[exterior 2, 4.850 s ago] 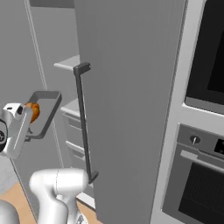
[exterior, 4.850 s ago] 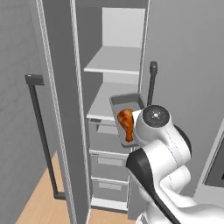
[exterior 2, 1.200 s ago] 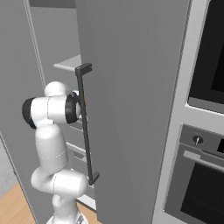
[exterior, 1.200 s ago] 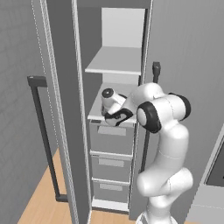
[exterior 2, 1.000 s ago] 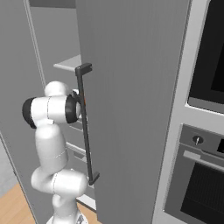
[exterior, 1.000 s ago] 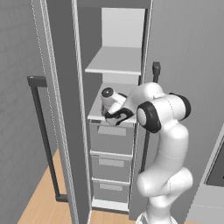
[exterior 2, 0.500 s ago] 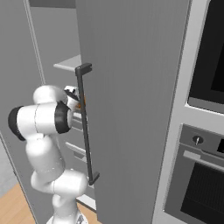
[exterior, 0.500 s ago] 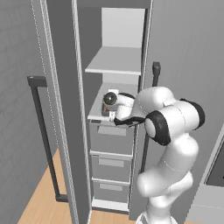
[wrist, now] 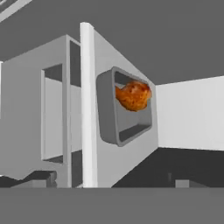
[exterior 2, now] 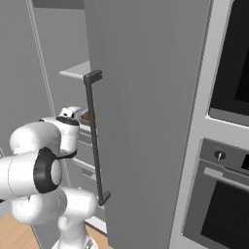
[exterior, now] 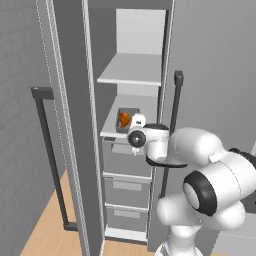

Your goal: Take the meat container that has the chicken drumstick and place it on the second highest rack of the freezer. Then take the vegetable container that has the garlic and lemon wedge and place it on the highest rack of the freezer.

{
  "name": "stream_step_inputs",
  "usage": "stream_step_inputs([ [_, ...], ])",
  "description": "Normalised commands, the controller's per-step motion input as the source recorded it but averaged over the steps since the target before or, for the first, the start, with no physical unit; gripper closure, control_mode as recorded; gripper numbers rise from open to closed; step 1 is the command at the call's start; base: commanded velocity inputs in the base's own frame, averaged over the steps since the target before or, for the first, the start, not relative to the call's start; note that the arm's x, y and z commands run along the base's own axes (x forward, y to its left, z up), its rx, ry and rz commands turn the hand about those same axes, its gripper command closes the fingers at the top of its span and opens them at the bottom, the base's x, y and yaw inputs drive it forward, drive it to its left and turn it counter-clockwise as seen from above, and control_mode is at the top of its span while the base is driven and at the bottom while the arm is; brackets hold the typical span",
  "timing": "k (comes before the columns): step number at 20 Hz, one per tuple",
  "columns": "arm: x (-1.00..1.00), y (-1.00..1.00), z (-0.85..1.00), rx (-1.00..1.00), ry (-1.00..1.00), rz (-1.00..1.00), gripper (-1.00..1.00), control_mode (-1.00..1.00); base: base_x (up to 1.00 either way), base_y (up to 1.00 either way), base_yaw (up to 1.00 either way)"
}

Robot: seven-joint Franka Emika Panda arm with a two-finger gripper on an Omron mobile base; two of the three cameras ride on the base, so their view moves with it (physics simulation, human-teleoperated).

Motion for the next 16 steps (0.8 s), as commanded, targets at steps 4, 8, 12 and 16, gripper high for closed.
stream_step_inputs([
  [4, -1.0, 0.0, 0.4, 0.02, -0.01, 0.0, -1.0, -1.0, 0.0, 0.0, 0.0],
  [8, -1.0, 0.0, 0.5, 0.02, 0.0, 0.0, -1.0, -1.0, 0.0, 0.0, 0.0],
  [12, -1.0, 0.0, 0.42, 0.0, 0.0, 0.0, -1.0, -1.0, 0.0, 0.0, 0.0],
  [16, -1.0, 0.0, 0.31, 0.01, 0.03, 0.0, -1.0, -1.0, 0.0, 0.0, 0.0],
])
